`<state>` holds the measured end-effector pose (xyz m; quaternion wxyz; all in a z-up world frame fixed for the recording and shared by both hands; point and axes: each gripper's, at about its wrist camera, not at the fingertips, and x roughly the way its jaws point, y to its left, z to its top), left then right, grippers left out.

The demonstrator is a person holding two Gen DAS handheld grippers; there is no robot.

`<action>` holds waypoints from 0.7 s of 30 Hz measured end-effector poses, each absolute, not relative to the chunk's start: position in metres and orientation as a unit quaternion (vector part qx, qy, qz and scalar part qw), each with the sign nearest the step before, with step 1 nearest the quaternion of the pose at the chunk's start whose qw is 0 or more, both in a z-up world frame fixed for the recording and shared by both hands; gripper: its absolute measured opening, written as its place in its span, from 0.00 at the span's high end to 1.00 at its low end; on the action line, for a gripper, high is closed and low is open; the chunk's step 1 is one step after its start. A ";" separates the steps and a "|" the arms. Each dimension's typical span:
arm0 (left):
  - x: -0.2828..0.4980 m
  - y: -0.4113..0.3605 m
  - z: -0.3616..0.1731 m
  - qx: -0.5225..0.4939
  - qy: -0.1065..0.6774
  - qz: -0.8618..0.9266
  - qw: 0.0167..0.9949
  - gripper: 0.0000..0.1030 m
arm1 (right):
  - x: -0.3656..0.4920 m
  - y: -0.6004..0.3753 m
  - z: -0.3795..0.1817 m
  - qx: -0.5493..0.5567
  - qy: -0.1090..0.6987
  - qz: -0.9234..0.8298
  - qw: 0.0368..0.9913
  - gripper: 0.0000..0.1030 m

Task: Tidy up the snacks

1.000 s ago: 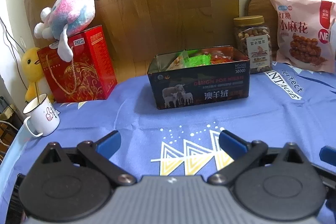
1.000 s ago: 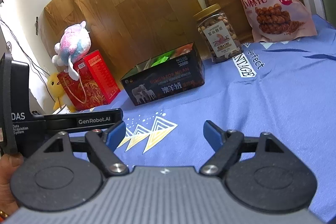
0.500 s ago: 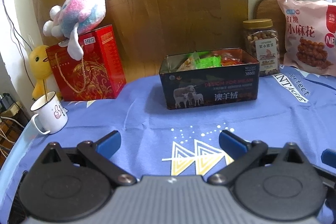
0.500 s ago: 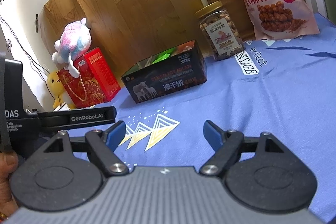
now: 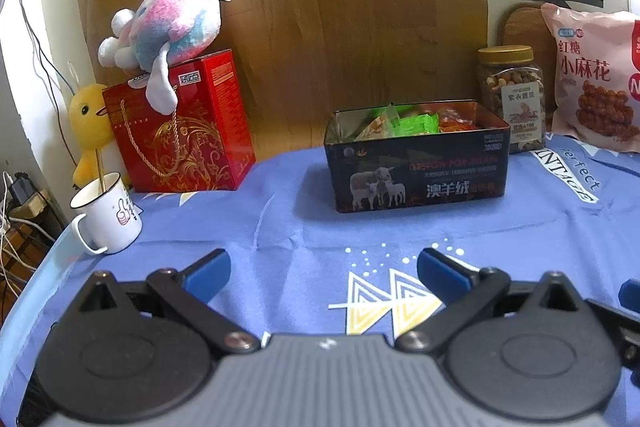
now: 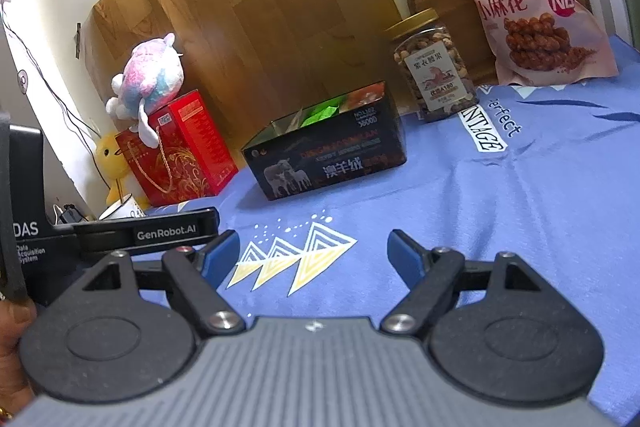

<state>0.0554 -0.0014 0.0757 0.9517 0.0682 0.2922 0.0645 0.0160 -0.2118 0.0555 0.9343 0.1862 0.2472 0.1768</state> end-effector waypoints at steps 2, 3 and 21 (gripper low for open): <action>0.055 0.000 0.076 0.069 0.292 0.065 0.952 0.00 | 0.016 -0.212 0.055 0.186 0.248 0.177 0.934 0.19; 0.055 0.000 0.076 0.068 0.292 0.065 0.952 0.00 | 0.016 -0.212 0.055 0.185 0.248 0.176 0.934 0.19; 0.050 0.000 0.077 0.080 0.282 0.077 0.953 0.00 | 0.015 -0.210 0.056 0.184 0.247 0.179 0.934 0.19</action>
